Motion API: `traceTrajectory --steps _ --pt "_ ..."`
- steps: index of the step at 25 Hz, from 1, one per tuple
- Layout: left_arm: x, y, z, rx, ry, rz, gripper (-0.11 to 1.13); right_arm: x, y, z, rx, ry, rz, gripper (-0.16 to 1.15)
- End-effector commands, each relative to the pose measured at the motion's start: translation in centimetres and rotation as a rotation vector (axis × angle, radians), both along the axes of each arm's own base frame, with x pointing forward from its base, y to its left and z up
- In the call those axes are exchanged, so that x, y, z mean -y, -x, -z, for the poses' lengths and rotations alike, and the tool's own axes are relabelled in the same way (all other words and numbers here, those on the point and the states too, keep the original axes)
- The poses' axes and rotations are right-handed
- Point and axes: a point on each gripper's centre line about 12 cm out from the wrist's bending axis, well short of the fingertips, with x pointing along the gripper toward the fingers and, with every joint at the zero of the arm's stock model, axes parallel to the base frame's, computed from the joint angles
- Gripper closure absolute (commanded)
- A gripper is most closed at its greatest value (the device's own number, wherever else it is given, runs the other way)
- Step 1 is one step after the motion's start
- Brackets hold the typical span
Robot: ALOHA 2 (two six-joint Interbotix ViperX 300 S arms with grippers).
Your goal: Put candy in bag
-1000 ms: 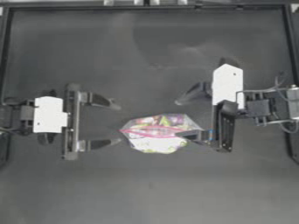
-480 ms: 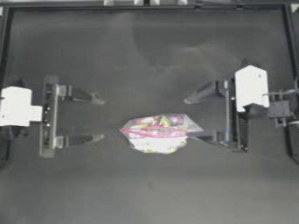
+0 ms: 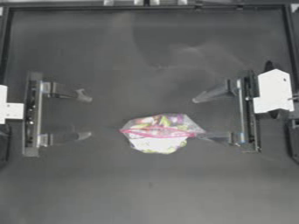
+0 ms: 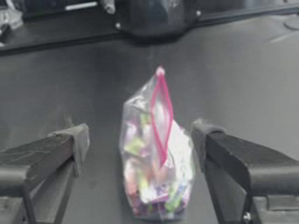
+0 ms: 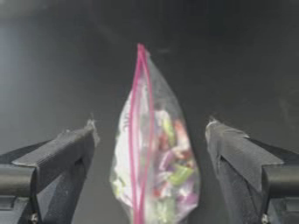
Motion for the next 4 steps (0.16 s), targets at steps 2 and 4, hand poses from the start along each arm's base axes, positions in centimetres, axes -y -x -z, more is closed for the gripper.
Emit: traceTrajectory --steps 2,4 --pt "0.10 0.57 -0.70 0.032 0.000 0.002 0.03 -0.18 0.46 -0.72 0.050 0.009 -0.018 -0.03" --pt "0.18 0.87 -0.82 0.041 0.000 0.005 0.03 -0.23 0.71 -0.72 0.058 0.012 -0.023 -0.03"
